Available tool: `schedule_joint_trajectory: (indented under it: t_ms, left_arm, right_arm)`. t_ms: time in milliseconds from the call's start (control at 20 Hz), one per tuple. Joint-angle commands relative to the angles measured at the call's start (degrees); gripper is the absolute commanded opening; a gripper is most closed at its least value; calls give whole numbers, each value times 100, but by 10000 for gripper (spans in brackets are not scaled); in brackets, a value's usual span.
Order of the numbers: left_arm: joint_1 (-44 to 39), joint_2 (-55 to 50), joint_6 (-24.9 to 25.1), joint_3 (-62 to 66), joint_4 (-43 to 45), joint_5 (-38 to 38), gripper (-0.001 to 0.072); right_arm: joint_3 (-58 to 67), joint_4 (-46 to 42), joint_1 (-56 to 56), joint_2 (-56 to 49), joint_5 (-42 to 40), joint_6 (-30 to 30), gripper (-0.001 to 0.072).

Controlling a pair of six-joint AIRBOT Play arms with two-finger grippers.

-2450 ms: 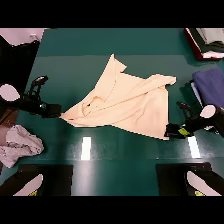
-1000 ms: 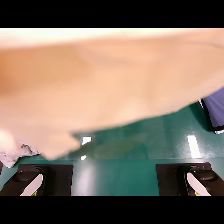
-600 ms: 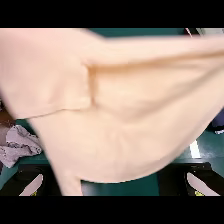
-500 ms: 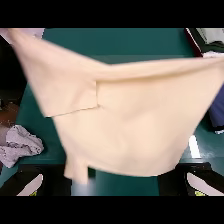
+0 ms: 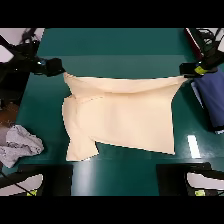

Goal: Fold the shirts.

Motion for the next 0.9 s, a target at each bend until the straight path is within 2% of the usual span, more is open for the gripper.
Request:
schedule_joint_trajectory:
  t_ms: [0, 50, 100, 200, 250, 350, 450, 500, 550, 850]
  left_arm:
    - [68, -247, 24, 52, 20, 323, 619]
    - [153, -240, 26, 160, 26, 105, 605]
    - [269, -234, 28, 278, 26, -297, 605]
    - [520, -205, 142, 315, 72, -1141, 604]
    - [625, -195, 210, 227, 205, -1499, 604]
    - [761, -20, 232, -321, 601, -1797, 604]
    - [780, 369, 219, -1239, 844, -1510, 604]
    - [780, 627, 219, -1777, 807, -1298, 604]
    - [780, 850, 223, -2288, 732, -1084, 604]
    - [780, 1121, 431, -3995, 192, -345, 604]
  right_arm:
    - [44, 44, -20, -140, -798, 105, 181]
    - [181, 72, -61, -140, -778, 105, 481]
    - [328, 149, -85, -140, -695, 98, 534]
    - [695, 509, -243, -138, -304, 55, 533]
    - [861, 901, -332, -138, 7, -170, 513]
    - [984, 1626, -483, -138, 507, -490, 508]
    - [949, 1845, -540, -136, 907, -560, 501]
    - [844, 1845, -529, -81, 973, -575, 464]
    - [678, 1843, -529, 17, 938, -599, 435]
    - [-754, 1836, -538, 1005, 433, -599, 435]
